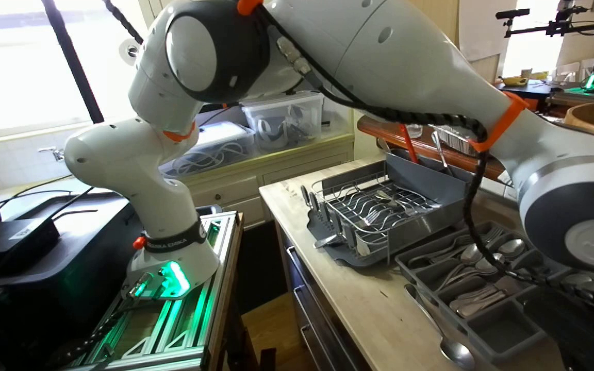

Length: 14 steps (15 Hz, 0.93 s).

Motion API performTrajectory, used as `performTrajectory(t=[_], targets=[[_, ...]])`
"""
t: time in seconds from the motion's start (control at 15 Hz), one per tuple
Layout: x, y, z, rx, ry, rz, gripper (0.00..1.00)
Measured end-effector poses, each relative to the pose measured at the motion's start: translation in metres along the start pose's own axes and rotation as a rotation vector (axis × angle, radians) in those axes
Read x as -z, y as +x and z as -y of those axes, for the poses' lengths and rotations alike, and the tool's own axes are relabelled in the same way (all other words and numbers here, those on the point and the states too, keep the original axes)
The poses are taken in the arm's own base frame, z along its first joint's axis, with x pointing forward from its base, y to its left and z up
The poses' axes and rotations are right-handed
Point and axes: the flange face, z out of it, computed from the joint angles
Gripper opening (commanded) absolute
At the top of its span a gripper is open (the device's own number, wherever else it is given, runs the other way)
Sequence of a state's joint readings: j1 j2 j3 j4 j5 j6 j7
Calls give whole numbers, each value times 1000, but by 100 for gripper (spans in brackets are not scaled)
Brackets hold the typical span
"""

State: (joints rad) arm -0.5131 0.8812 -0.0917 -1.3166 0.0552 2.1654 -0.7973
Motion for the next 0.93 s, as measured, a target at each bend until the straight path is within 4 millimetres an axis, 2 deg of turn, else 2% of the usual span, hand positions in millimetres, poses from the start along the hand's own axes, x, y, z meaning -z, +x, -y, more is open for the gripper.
performTrajectory(t=[0.27,0.47,0.53,0.67,0.87,0.93], targets=[[4,-18,24,89,68,54,4],[-7,-26,58,144,123,86,4],[-8,-28,71,162,138,95,16],[-4,-29,94,196,155,103,16],[4,-33,106,209,158,103,16],[5,-34,105,210,158,103,4]])
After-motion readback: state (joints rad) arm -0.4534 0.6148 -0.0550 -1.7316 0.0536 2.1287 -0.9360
